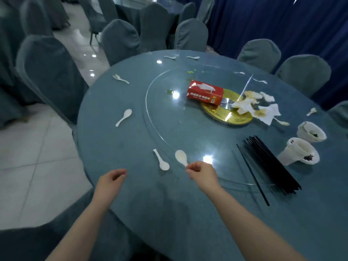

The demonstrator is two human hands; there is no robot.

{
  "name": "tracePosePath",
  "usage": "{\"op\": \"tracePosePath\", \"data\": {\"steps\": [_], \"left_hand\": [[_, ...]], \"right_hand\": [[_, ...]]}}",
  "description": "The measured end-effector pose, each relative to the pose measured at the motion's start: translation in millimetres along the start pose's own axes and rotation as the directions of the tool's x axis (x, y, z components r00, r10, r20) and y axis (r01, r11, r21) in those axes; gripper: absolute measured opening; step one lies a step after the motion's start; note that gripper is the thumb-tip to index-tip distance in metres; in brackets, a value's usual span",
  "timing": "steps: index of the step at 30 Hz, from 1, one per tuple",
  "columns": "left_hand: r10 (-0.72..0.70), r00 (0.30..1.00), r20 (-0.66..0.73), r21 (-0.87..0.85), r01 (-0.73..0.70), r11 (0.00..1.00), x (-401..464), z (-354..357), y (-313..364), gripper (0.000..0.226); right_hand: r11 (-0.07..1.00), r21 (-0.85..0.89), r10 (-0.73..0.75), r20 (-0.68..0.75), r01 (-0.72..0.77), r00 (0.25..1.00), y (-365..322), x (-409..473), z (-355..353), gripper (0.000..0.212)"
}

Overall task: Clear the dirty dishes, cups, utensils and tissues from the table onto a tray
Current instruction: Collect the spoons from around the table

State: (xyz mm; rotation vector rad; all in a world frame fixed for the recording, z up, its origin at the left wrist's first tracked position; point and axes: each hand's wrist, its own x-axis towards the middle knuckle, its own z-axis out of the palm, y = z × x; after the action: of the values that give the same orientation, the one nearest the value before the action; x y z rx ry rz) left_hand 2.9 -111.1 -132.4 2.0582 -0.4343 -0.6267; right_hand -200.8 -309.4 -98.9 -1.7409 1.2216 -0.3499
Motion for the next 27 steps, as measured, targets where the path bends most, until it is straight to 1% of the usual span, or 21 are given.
{"op": "tracePosePath", "data": {"steps": [1, 3, 5, 6, 8, 9, 11, 13, 15, 18, 19, 21, 24, 26, 27], "left_hand": [[-0.026, 1.0, -0.003, 0.014, 0.026, 1.0, 0, -4, -9, 0.023], [-0.073, 0.996, 0.056, 0.077, 0.069, 0.995, -2, -6, -22, 0.034], [-0.117, 0.987, 0.107, 0.181, 0.097, 0.979, -6, -6, -29, 0.049], [-0.13, 0.982, 0.136, 0.237, 0.095, 0.967, -9, -5, -32, 0.057], [-0.134, 0.972, 0.195, 0.329, 0.064, 0.942, -17, -2, -38, 0.071], [-0.142, 0.967, 0.211, 0.354, 0.06, 0.933, -20, 1, -42, 0.076], [-0.191, 0.957, 0.217, 0.406, 0.089, 0.91, -26, 7, -47, 0.083], [-0.214, 0.953, 0.213, 0.471, 0.091, 0.877, -33, 13, -52, 0.085], [-0.207, 0.957, 0.204, 0.495, 0.082, 0.865, -37, 17, -55, 0.085], [-0.207, 0.962, 0.18, 0.48, 0.098, 0.872, -37, 17, -55, 0.084], [-0.209, 0.964, 0.166, 0.473, 0.108, 0.874, -36, 17, -54, 0.083], [-0.214, 0.966, 0.147, 0.469, 0.123, 0.875, -37, 19, -52, 0.083], [-0.217, 0.968, 0.125, 0.468, 0.135, 0.873, -37, 21, -51, 0.082], [-0.221, 0.968, 0.119, 0.47, 0.141, 0.871, -37, 22, -51, 0.083], [-0.225, 0.967, 0.115, 0.471, 0.147, 0.87, -37, 22, -51, 0.083]], "right_hand": [[1.0, -0.029, -0.001, 0.036, 0.002, 0.999, 0, 5, 7, 0.019], [0.995, -0.095, 0.008, 0.075, -0.001, 0.997, 3, 16, 13, 0.018], [0.971, -0.23, -0.032, 0.125, 0.06, 0.992, 6, 34, 19, 0.02], [0.94, -0.325, -0.058, 0.158, 0.108, 0.986, 7, 45, 22, 0.024], [0.835, -0.506, -0.109, 0.234, 0.217, 0.966, 8, 62, 29, 0.029], [0.772, -0.569, -0.149, 0.274, 0.285, 0.95, 8, 71, 33, 0.028], [0.625, -0.66, -0.239, 0.347, 0.417, 0.907, 9, 88, 38, 0.022], [0.463, -0.717, -0.302, 0.425, 0.521, 0.853, 8, 105, 43, 0.03], [0.349, -0.71, -0.37, 0.495, 0.612, 0.786, 10, 123, 48, 0.032], [0.155, -0.651, -0.42, 0.638, 0.743, 0.646, 8, 145, 56, 0.033], [0.08, -0.628, -0.413, 0.686, 0.774, 0.599, 8, 150, 59, 0.038], [-0.041, -0.588, -0.379, 0.757, 0.807, 0.532, 6, 154, 65, 0.057], [-0.153, -0.525, -0.37, 0.816, 0.837, 0.444, 3, 154, 76, 0.071], [-0.192, -0.503, -0.37, 0.832, 0.843, 0.413, -3, 154, 82, 0.072], [-0.212, -0.494, -0.374, 0.838, 0.843, 0.397, -6, 154, 85, 0.067]]}}
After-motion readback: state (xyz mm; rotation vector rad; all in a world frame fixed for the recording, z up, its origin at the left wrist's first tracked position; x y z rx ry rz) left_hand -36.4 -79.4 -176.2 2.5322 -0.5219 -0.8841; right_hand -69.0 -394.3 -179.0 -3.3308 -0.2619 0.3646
